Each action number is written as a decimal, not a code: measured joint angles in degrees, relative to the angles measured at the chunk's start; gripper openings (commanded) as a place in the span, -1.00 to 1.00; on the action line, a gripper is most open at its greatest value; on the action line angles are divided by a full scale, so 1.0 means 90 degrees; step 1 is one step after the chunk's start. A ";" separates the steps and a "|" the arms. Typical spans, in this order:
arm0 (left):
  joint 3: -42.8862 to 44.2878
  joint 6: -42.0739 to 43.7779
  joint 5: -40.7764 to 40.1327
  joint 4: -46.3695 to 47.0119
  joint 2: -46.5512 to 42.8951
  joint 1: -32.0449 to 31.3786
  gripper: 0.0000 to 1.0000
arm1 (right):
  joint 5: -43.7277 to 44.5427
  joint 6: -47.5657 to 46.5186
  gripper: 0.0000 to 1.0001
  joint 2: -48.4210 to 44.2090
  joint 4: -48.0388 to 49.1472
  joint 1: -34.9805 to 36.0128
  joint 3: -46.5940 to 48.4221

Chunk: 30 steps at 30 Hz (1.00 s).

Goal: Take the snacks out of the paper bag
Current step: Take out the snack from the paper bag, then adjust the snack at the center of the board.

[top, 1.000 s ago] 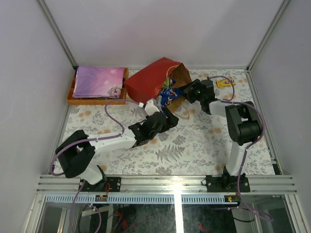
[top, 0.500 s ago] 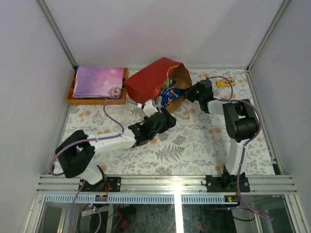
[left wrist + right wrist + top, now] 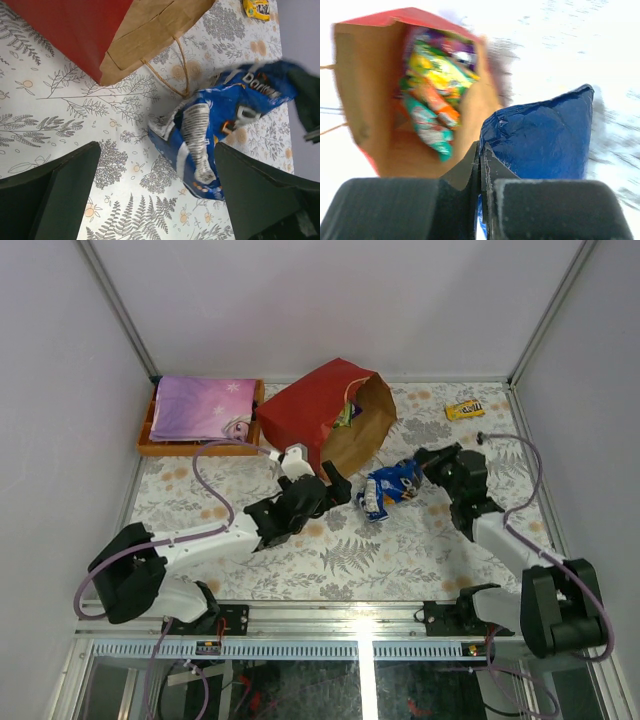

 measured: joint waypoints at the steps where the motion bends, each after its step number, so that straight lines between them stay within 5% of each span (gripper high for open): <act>1: -0.0027 0.0134 0.0022 0.0007 -0.0046 0.0005 1.00 | 0.0117 -0.0095 -1.00 -0.0211 -0.0070 -0.0073 -0.0265; 9: 0.0073 0.0838 0.1010 0.0070 0.0423 0.0034 0.91 | 0.0318 -0.0546 -1.00 -0.1700 -0.1134 -0.0911 -0.2249; 18: 0.0112 0.0449 0.2506 0.0345 0.1583 0.0036 0.89 | 0.0318 -0.0908 -1.00 -0.2004 -0.1639 -0.1025 -0.2183; 30: -0.0068 -0.0967 0.4184 0.2909 0.2856 0.0449 0.58 | 0.0308 -0.0979 -1.00 -0.1989 -0.1661 -0.1030 -0.2159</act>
